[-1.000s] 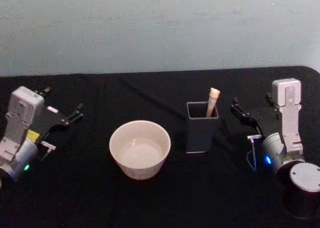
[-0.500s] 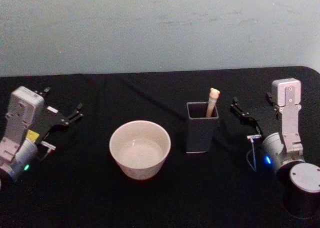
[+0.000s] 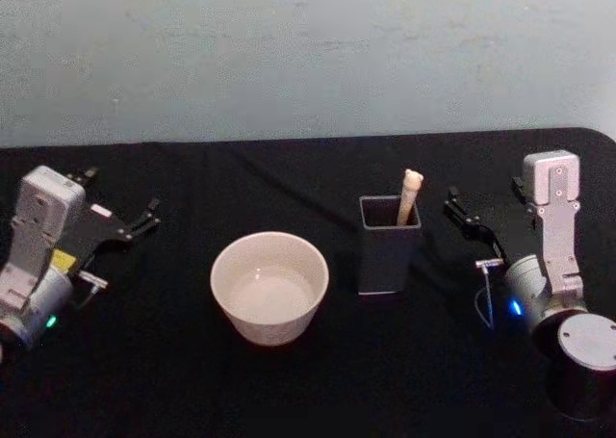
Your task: Pick up the stirring spoon with one hand, stir inside the cup, then place it back in its original position.
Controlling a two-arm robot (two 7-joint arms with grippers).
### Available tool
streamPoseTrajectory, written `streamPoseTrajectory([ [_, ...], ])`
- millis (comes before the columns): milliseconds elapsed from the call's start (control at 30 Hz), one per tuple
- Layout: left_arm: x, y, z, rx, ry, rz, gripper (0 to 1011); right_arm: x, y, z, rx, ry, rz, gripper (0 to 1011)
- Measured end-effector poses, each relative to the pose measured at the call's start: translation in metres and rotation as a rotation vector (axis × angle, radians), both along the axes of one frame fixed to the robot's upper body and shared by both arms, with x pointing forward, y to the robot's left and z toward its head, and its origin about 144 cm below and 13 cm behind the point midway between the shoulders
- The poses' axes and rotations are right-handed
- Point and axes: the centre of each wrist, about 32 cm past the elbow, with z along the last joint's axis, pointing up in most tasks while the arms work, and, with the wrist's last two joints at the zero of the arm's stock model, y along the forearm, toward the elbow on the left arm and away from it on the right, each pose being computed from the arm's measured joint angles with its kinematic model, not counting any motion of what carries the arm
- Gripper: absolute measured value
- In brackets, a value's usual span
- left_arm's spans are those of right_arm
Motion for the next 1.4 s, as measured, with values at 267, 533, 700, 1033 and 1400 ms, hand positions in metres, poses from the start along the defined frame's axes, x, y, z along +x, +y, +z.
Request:
streamPoseTrajectory([
  [267, 0.0000, 0.0000, 0.0000, 0.000, 0.000, 0.000, 1001, 0.0000, 0.0000, 0.0002, 0.000, -0.001, 0.000, 1004],
  [533, 0.0000, 0.0000, 0.0000, 0.000, 0.000, 0.000, 1001, 0.0000, 0.0000, 0.0002, 0.000, -0.001, 0.000, 1004],
  [700, 0.0000, 0.0000, 0.0000, 0.000, 0.000, 0.000, 1002, 0.0000, 0.0000, 0.0002, 0.000, -0.001, 0.000, 1004],
  [1033, 0.0000, 0.0000, 0.0000, 0.000, 0.000, 0.000, 1001, 0.0000, 0.0000, 0.0001, 0.000, -0.001, 0.000, 1004],
  [1400, 0.0000, 0.0000, 0.0000, 0.000, 0.000, 0.000, 1001, 0.0000, 0.0000, 0.0001, 0.000, -0.001, 0.000, 1004],
])
